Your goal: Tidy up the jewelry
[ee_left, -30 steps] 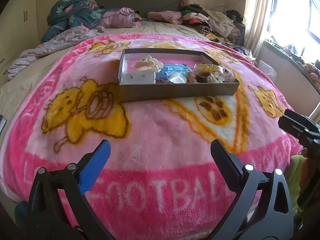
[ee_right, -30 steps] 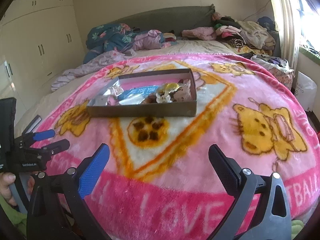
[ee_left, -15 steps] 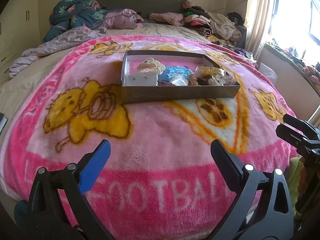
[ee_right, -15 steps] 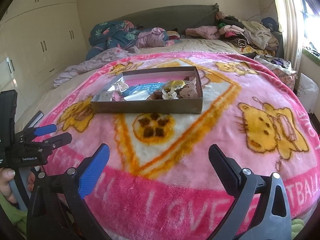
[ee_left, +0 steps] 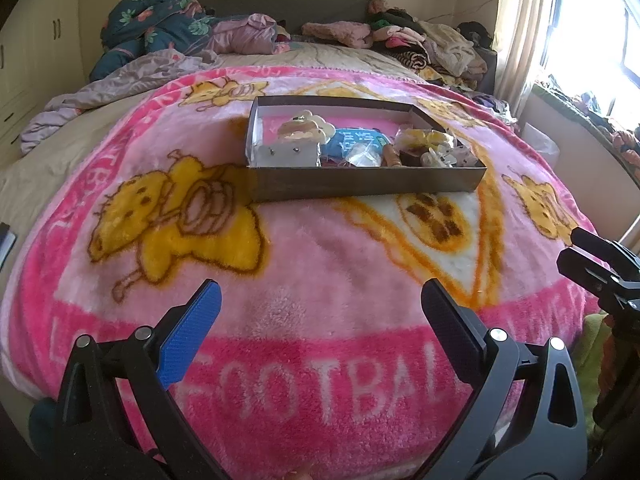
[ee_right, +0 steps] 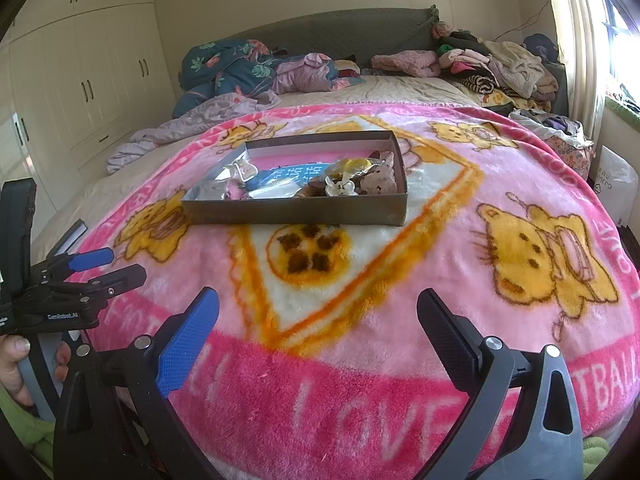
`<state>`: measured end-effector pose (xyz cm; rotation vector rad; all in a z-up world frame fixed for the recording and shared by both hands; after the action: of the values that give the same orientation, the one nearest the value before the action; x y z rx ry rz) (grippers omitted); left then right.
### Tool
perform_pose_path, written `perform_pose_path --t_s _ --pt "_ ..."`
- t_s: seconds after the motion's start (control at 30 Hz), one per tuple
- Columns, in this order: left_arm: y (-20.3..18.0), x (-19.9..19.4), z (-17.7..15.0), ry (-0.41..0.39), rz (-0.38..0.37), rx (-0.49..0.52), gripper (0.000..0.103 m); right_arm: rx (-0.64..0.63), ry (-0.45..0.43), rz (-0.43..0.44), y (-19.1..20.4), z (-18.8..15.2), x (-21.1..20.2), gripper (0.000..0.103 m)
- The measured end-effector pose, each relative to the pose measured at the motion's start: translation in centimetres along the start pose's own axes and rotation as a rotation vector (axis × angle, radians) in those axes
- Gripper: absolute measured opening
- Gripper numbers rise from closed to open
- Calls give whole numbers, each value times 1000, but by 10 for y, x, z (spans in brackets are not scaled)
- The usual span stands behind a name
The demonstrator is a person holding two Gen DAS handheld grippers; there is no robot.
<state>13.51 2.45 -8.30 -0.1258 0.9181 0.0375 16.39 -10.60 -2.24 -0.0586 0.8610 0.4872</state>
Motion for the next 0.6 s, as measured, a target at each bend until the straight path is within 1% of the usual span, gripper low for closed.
perform_pose_path --t_s 0.6 --pt "-1 1 -1 5 3 3 94 1 -1 2 0 0 0 99"
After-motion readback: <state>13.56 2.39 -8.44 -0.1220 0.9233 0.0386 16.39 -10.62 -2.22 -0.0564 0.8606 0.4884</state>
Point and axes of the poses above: each gripper's, at about its wrist camera, not at the fingertips, and x roughly the way its jaws point, y to its left, z to its top, the point moved 10 cm from there along x, roughly the way its jaws point, and after that the axes turned 7 degrees about y, right-handed, at the moved point
